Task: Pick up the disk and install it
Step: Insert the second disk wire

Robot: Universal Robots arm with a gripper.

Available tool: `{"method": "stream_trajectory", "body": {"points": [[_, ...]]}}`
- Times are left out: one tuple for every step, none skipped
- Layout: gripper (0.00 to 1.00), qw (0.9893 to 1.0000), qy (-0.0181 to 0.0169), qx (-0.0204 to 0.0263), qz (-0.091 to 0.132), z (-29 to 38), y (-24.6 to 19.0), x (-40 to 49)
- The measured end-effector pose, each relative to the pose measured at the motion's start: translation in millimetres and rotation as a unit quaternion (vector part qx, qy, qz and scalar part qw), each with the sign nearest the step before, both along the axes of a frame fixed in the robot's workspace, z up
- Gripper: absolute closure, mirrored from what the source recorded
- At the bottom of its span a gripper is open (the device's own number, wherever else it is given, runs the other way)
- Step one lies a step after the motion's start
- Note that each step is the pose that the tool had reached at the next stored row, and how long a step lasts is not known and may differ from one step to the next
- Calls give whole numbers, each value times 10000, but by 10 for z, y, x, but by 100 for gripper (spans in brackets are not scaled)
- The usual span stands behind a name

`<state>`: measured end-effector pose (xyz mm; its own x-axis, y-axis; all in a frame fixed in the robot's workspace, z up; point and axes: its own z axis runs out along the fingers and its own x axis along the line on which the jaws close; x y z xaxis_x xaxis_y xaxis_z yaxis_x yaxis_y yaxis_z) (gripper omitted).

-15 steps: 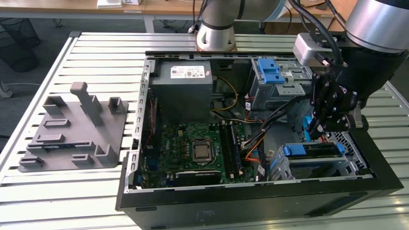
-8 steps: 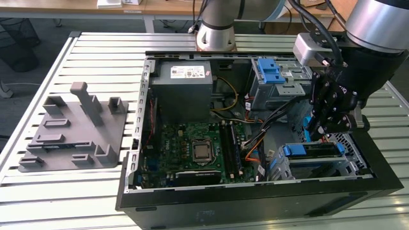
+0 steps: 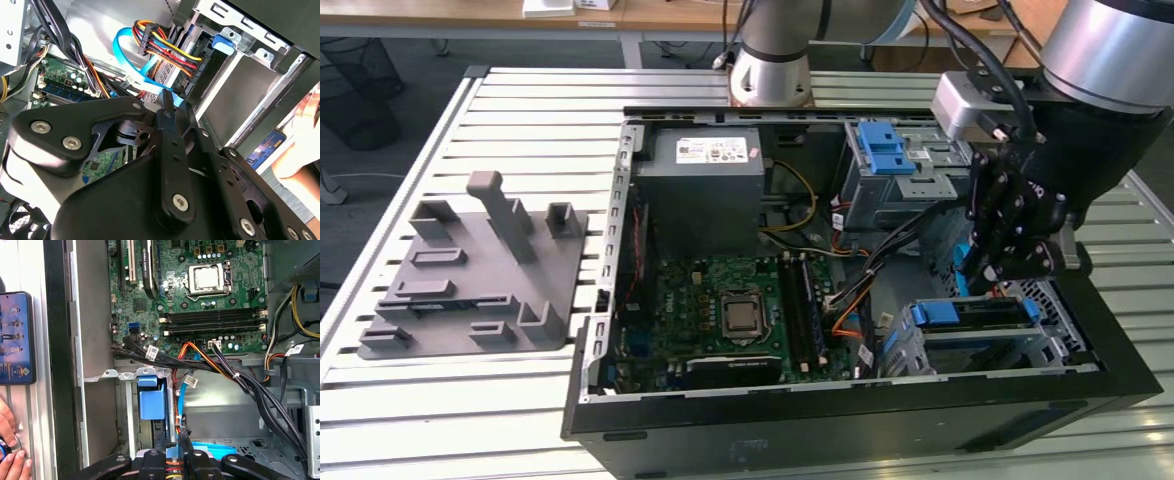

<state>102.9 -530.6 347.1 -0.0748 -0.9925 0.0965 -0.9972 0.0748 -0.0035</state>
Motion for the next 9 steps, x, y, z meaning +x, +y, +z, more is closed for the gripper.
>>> {"method": "stream_trajectory", "body": {"points": [[75, 10000, 0, 0, 0, -3, -7, 0], [75, 10000, 0, 0, 0, -6, -15, 0], [75, 10000, 0, 0, 0, -10, -21, 0], [75, 10000, 0, 0, 0, -13, -27, 0], [75, 10000, 0, 0, 0, -17, -32, 0], [75, 10000, 0, 1, 0, -22, -36, 0], [75, 10000, 0, 1, 0, -24, -41, 2], [75, 10000, 0, 1, 0, -26, -45, 4], [75, 10000, 0, 2, 0, -29, -50, 5]]}}
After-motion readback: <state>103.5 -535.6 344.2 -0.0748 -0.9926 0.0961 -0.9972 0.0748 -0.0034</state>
